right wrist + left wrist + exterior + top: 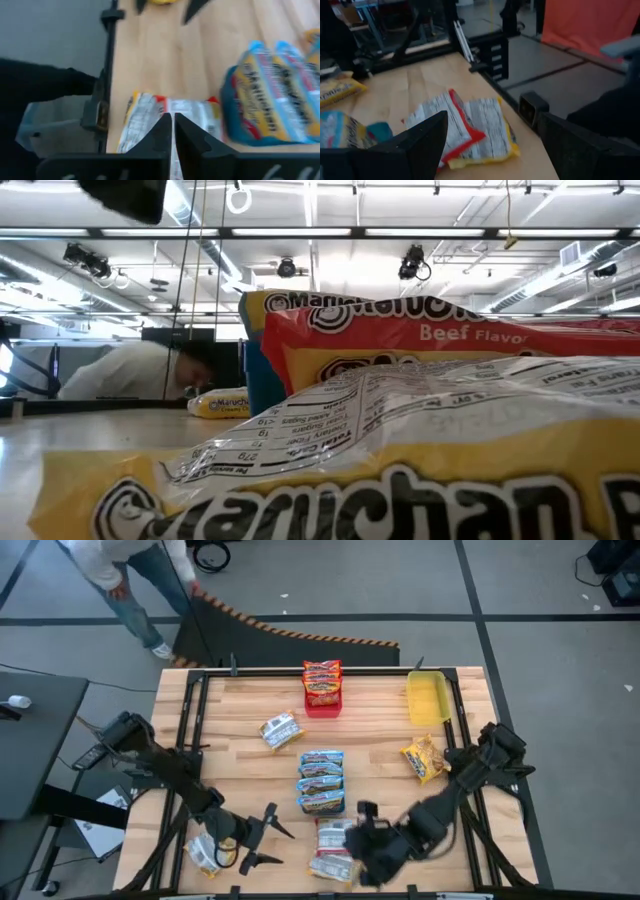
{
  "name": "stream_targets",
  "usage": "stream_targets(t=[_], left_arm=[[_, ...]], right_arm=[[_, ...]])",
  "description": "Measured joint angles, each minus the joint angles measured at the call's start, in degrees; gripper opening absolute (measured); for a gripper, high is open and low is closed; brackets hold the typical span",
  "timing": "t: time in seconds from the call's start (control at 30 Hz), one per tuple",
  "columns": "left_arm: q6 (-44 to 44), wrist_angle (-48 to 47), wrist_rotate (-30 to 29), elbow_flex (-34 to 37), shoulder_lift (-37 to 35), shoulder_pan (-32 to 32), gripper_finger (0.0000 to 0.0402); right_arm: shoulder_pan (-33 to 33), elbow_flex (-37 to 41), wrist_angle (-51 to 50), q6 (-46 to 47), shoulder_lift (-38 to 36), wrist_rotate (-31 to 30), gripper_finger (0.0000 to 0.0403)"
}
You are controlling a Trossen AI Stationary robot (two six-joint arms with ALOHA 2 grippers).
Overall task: Sort Maruchan noodles
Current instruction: Put the red noodle pack into the red bin
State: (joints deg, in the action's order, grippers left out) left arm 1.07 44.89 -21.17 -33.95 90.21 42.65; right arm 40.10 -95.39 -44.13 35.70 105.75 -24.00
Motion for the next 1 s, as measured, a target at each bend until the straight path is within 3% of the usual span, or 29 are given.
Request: stream_targets(t=[0.23, 0.47, 0.6, 0.73, 0.9, 1.0], left_arm=[[3.08, -0.31, -4.61, 0.0, 4.01, 1.4, 0.0314], [2.67, -1.02, -6.01, 0.02, 6.96, -0.96, 0.0314], [0.68, -4.02, -7.59, 0.02, 7.35, -2.0, 0.0314], [-1.03, -6.78, -9.62, 0.07, 7.35, -2.48, 0.0314], [-2.96, -7.19, -9.76, 0.07, 7.35, -2.23, 0.0314], [-4.76, -7.32, -9.79, 0.07, 7.28, -1.81, 0.0314]], right_arm=[[5.52, 15.12, 22.86, -13.95, 0.09, -5.1, 0.0089], [4.65, 21.19, 28.62, -20.78, 0.18, -6.53, 0.017], [3.89, 19.88, 30.43, -25.94, 3.96, -6.3, 0.02], [3.92, 13.34, 25.41, -27.13, 11.76, -7.54, 0.0204], [4.5, 0.36, 6.31, -23.84, 19.59, -15.68, 0.0201], [4.4, -4.46, -2.04, -19.12, 23.07, -13.69, 0.0201]])
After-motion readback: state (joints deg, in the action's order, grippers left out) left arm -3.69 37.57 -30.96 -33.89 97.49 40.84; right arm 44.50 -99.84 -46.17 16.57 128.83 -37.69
